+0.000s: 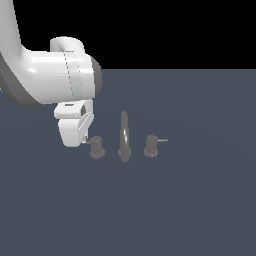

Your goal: Turn on the faucet by rotating a designated handle.

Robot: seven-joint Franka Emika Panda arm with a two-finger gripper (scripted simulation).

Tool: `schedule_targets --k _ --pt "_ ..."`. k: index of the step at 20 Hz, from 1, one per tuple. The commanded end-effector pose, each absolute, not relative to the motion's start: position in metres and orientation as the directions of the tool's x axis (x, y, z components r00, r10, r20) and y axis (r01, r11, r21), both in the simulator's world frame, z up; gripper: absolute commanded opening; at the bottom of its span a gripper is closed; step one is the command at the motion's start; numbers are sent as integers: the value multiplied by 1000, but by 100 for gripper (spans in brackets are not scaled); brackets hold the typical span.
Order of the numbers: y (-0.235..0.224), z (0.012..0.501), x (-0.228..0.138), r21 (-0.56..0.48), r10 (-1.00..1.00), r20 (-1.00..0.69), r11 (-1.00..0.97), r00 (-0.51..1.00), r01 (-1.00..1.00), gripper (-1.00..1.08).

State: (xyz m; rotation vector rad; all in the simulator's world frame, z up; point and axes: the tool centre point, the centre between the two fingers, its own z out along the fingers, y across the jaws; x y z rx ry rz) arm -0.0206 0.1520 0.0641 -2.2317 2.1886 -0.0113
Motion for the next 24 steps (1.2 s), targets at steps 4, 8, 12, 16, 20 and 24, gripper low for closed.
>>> schedule_targets --k 4,8,12,16,20,24 --pt "148 64 -45 -3 -1000 0 -23 23 -1000 -100" --pt "147 64 -59 -1 -1000 0 -25 25 -1000 -100" --pt "152 64 -58 -10 -999 -9 -36 36 -999 -100" --pt "136 64 -67 -6 -999 -6 -32 32 -999 -100" --pt "121 64 -76 -2 -1000 -2 -29 29 -1000 -100" --pt "133 63 -78 -7 -998 -12 -56 56 -998 -100"
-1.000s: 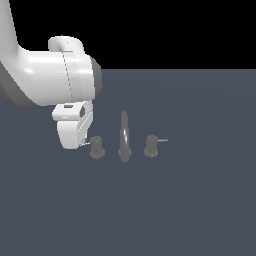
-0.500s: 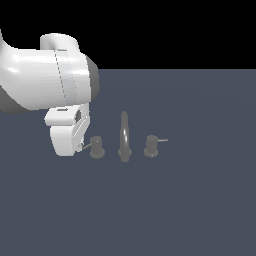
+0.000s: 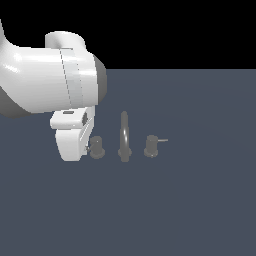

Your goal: Turn on the faucet by rotating a designated handle.

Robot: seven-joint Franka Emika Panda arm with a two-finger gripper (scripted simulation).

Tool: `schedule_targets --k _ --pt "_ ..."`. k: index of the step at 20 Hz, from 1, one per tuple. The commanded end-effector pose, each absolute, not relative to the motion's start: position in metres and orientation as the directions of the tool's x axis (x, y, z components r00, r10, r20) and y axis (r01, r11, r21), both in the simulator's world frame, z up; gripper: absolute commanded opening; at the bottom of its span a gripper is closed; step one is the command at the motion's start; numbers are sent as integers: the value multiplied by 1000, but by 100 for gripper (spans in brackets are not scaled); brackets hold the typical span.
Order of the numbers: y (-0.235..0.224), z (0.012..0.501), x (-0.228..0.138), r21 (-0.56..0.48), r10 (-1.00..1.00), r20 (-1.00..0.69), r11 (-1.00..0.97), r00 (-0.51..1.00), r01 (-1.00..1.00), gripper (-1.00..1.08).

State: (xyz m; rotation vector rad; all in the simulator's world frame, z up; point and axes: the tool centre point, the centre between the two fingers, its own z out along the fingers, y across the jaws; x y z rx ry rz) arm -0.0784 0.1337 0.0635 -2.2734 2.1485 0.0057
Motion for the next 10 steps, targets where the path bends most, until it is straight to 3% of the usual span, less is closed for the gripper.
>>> schedule_targets --k 1,10 --pt "127 63 -77 -6 -999 -11 -53 53 -999 -100" --pt "74 64 -68 0 -1000 0 -26 26 -1000 -100"
